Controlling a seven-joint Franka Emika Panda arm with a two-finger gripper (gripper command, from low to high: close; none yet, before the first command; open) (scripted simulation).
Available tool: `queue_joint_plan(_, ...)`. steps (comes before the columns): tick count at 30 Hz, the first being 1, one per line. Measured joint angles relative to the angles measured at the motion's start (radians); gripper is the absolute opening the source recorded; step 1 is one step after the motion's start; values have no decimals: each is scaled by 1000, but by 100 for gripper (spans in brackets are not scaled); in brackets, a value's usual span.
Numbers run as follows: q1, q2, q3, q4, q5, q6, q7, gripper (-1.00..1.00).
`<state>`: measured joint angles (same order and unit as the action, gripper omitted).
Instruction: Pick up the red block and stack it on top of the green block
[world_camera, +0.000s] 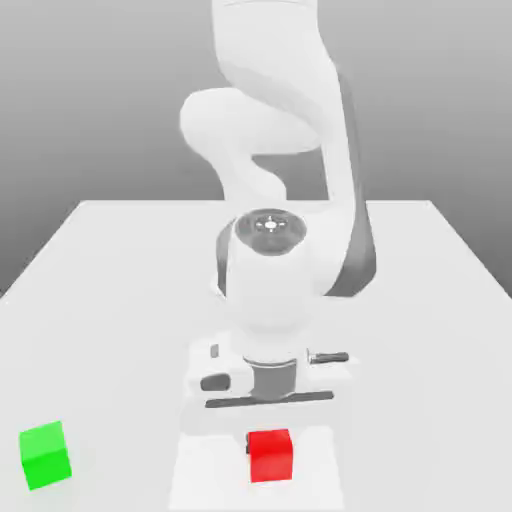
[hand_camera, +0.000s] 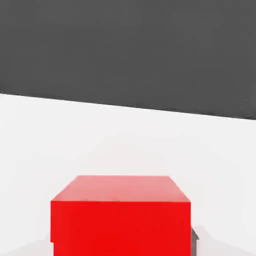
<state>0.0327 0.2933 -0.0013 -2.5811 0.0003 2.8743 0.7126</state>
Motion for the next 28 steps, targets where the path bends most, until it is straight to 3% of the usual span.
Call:
queue_joint_plan(5, -10, -152, -5, -18, 2, -136, -11, -100)
queue_joint_plan(19, -305, -115, -204, 173, 70, -298, -382, -100)
queue_joint_plan(24, -362, 4, -196, 203, 128, -207, -463, -100)
queue_joint_plan(25, -369, 33, -188, 205, 141, -181, -473, 100)
queue_joint_plan(28, -369, 33, -188, 205, 141, -181, -473, 100)
